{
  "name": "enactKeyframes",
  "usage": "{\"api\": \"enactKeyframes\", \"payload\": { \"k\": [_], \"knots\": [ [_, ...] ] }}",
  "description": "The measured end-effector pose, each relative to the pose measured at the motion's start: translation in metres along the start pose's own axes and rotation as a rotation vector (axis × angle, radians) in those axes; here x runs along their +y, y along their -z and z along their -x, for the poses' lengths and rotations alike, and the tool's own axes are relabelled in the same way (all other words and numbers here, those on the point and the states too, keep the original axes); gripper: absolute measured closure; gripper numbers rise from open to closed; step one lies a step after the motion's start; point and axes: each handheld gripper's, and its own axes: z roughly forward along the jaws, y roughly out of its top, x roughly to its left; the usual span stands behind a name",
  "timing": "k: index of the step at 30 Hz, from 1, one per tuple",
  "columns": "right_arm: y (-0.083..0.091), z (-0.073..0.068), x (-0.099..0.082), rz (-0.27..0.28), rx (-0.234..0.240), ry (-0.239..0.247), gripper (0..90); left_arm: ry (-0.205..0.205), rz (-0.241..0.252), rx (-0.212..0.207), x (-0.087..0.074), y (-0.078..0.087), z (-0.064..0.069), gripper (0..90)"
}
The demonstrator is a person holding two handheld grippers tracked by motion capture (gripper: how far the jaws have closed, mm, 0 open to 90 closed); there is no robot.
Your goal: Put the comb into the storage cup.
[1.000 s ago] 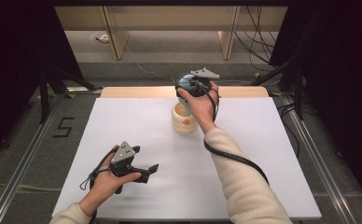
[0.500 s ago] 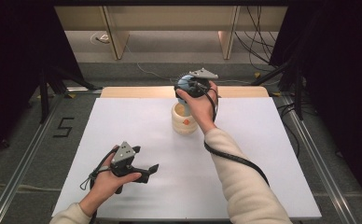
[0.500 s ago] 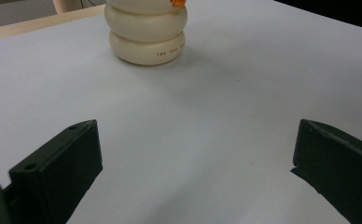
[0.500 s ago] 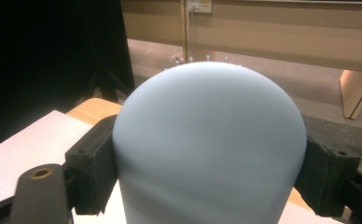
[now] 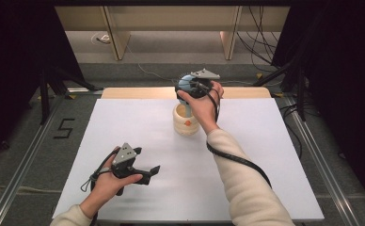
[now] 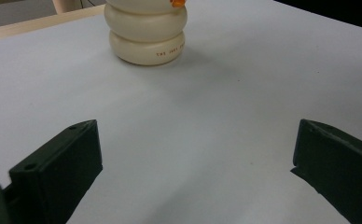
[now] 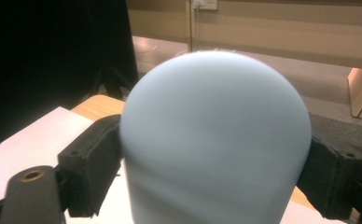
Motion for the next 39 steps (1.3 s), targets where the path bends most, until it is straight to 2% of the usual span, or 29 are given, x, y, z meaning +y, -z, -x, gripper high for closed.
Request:
{"api": "enactKeyframes", "payload": {
  "k": [11,17,26,39],
  "knots": [
    [-0.005,0.002,-0.006,-0.027,0.0,-0.015,16.9,0.002,0.001,0.0,0.0,0.0,0.0,0.6],
    [-0.003,0.003,-0.009,-0.022,-0.006,-0.014,16.9,0.001,-0.001,0.0,0.0,0.0,0.0,0.6],
    [0.006,0.005,-0.01,-0.017,0.006,-0.003,16.0,0.002,-0.001,0.002,0.0,0.0,0.0,0.7],
    [0.027,0.013,-0.023,-0.036,0.026,0.009,13.7,0.001,-0.006,0.002,0.0,-0.001,0.0,0.7]
  ]
}}
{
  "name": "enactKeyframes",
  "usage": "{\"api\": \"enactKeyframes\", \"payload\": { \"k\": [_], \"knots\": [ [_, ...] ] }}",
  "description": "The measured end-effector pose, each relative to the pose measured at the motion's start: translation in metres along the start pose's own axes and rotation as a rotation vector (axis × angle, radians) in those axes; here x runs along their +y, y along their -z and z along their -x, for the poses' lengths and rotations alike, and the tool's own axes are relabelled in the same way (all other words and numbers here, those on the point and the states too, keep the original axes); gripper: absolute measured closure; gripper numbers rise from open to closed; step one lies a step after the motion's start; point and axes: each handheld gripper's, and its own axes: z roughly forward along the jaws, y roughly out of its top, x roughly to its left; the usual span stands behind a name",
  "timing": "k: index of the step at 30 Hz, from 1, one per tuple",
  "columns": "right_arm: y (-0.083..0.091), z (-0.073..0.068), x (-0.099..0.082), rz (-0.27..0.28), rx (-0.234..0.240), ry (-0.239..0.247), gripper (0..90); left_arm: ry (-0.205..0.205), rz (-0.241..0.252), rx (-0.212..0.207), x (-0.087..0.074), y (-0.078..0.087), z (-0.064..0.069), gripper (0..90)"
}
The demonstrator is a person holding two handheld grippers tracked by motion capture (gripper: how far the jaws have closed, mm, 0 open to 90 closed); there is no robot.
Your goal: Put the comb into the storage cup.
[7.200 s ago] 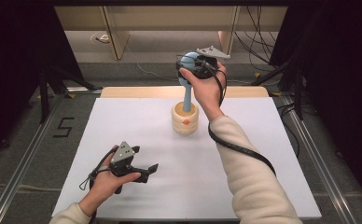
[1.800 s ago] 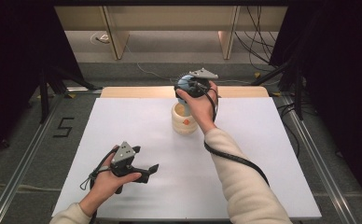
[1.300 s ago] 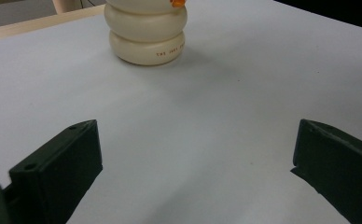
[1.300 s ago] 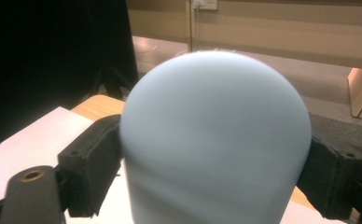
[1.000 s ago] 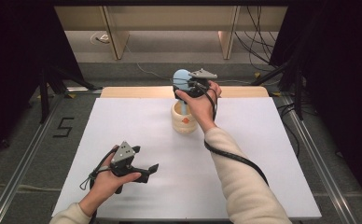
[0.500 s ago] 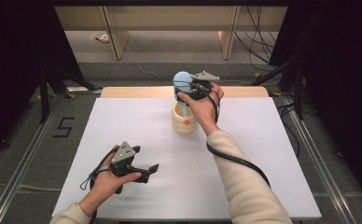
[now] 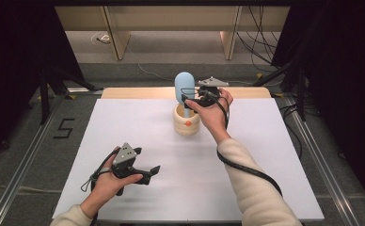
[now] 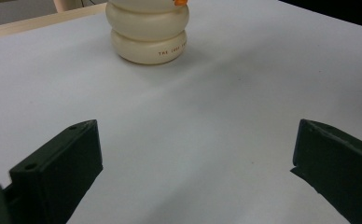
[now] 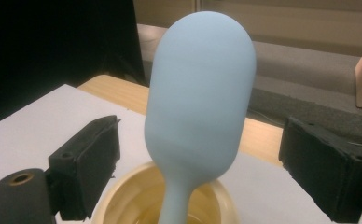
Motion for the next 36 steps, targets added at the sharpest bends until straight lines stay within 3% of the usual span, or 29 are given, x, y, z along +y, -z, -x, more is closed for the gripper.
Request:
{"api": "enactKeyframes", "payload": {
  "k": [36],
  "knots": [
    [0.065,0.02,-0.047,-0.025,0.061,0.052,13.0,0.004,-0.005,0.008,-0.001,-0.001,0.0,0.7]
  ]
}}
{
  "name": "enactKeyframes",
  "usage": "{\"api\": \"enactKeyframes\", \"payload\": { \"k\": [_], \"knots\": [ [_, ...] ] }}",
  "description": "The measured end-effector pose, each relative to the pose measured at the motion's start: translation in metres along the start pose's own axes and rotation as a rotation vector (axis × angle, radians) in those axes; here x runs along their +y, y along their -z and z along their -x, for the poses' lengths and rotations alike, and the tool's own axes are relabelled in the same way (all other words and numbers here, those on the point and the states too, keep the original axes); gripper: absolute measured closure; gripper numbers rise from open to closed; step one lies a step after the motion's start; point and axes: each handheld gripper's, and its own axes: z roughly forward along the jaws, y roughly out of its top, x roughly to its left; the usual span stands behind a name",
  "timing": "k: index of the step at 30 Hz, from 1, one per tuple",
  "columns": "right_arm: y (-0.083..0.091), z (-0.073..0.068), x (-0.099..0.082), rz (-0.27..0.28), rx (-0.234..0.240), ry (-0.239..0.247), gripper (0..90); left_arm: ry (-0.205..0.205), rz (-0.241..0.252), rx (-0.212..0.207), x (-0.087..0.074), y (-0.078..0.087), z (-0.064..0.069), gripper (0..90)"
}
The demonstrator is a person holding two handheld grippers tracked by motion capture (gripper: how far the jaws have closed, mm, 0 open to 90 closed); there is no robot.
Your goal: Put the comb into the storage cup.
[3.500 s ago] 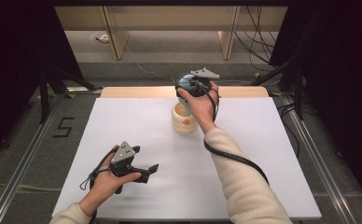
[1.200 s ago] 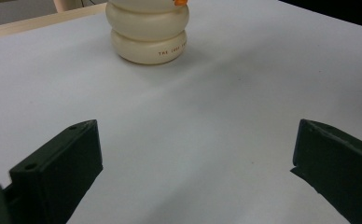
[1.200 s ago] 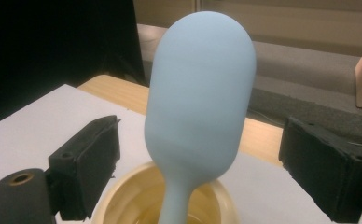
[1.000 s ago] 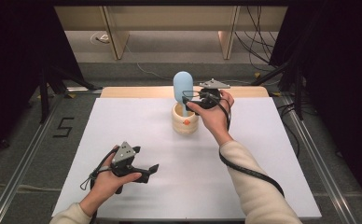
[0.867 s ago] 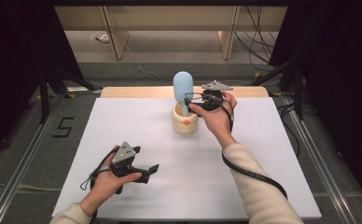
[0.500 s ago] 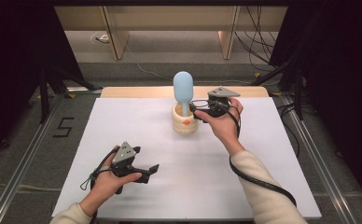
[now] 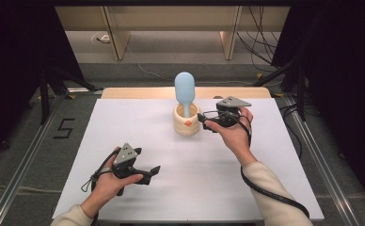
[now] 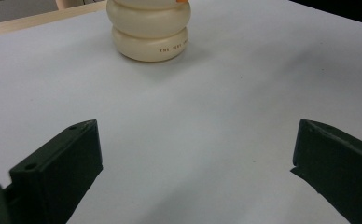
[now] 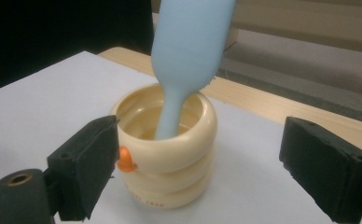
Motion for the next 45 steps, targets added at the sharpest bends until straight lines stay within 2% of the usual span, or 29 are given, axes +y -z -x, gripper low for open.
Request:
{"api": "enactKeyframes", "payload": {
  "k": [14,24,45],
  "knots": [
    [0.023,0.003,-0.022,-0.007,0.018,0.011,13.0,0.003,-0.002,0.004,-0.001,-0.001,0.0,0.7],
    [0.039,0.008,-0.036,-0.012,0.01,0.014,13.0,0.005,-0.001,0.007,-0.001,-0.001,-0.001,0.7],
    [0.063,0.008,-0.055,-0.032,0.025,0.031,13.1,0.003,-0.002,0.009,-0.001,0.0,-0.002,0.7]
  ]
}}
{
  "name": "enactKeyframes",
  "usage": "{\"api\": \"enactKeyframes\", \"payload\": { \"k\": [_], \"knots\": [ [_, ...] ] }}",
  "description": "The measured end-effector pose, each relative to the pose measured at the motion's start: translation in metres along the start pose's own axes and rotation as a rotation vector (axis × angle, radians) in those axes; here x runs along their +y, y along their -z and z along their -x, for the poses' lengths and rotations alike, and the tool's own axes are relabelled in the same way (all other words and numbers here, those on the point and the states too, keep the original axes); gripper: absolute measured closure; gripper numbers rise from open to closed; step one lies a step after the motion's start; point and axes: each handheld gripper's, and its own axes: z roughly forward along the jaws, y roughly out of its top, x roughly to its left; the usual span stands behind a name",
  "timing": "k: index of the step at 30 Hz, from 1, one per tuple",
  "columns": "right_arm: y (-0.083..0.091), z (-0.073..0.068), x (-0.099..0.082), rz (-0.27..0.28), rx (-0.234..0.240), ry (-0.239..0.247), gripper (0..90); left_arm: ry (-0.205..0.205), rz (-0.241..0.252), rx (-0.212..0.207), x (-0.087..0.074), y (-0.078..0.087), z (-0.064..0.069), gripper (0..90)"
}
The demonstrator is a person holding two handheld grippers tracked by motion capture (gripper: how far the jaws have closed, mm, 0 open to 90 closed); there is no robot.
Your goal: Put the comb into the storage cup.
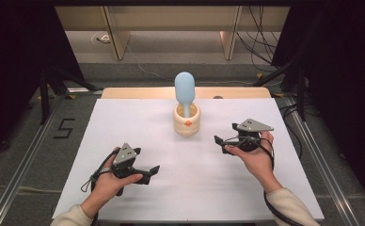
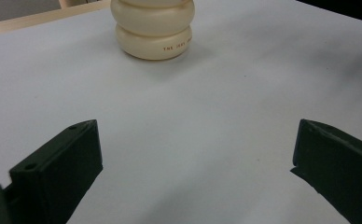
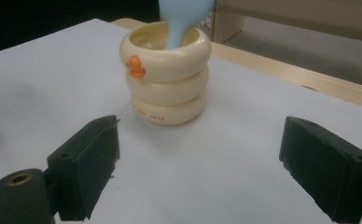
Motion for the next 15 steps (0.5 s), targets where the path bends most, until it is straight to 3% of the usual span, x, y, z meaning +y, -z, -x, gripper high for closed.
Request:
{"api": "enactKeyframes", "payload": {
  "k": [15],
  "knots": [
    [0.018,-0.001,-0.017,-0.013,0.013,0.009,13.1,0.0,0.0,0.002,0.0,0.0,0.0,0.7]
  ]
}}
